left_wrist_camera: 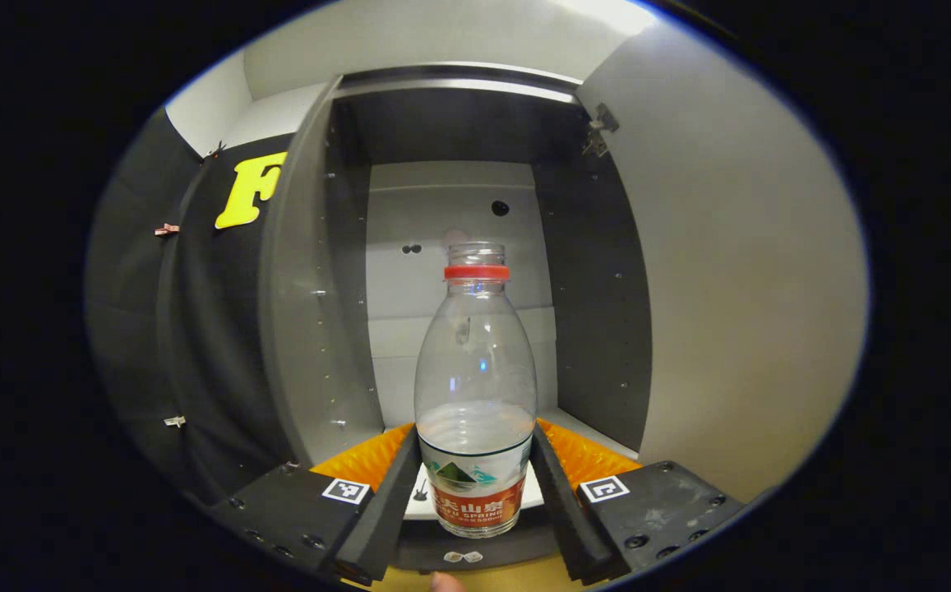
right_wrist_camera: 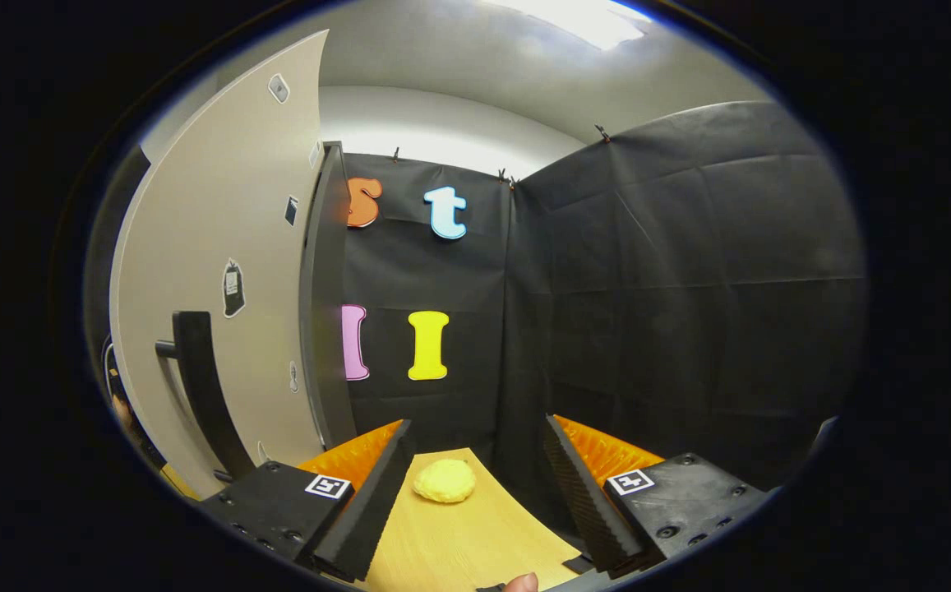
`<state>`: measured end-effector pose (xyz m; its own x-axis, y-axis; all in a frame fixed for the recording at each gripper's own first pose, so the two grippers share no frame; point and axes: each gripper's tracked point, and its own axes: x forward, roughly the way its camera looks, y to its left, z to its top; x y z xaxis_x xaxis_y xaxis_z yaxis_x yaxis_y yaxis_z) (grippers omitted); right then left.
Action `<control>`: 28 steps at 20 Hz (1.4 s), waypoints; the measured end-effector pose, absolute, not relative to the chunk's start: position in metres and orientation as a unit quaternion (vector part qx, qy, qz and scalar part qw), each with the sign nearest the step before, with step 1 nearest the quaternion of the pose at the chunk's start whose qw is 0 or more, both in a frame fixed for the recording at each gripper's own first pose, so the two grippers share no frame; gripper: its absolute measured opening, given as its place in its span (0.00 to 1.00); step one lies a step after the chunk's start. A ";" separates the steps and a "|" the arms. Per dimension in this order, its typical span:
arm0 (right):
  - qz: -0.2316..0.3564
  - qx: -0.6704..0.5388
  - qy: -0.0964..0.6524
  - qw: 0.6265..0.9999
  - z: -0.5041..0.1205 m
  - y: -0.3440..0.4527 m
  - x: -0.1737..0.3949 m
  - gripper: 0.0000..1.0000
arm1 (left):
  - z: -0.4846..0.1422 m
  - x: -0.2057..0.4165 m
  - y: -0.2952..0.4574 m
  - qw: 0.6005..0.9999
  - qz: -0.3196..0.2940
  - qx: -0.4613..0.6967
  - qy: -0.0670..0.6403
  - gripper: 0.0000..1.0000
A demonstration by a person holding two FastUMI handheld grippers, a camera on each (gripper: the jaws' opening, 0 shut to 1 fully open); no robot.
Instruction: Open the cabinet door with the right hand, grasp the bottle in the cabinet with the left hand and place it on the coaster, then close the cabinet door with the right hand.
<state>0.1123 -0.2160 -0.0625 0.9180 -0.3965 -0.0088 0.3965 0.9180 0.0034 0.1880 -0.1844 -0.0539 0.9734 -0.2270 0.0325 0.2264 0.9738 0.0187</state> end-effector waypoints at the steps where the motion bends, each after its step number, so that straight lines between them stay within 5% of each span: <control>1: -0.203 0.001 0.002 0.979 -0.061 -0.213 0.112 0.97 | -0.056 0.175 -0.178 0.993 -0.115 0.012 -0.021 0.78; 15: -0.214 -0.020 -0.008 0.977 -0.051 -0.186 0.102 0.97 | -0.142 0.059 -0.110 0.995 -0.096 0.014 -0.031 0.78; 28: -0.237 -0.031 -0.020 0.971 -0.042 -0.176 0.089 0.97 | -0.300 0.012 -0.080 0.994 -0.112 -0.013 0.015 0.80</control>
<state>0.0894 -0.1763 -0.0415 0.8865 -0.4597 0.0536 0.4622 0.8854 -0.0502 0.0123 -0.0796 -0.2996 0.9746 -0.2223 -0.0270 0.2216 0.9747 -0.0292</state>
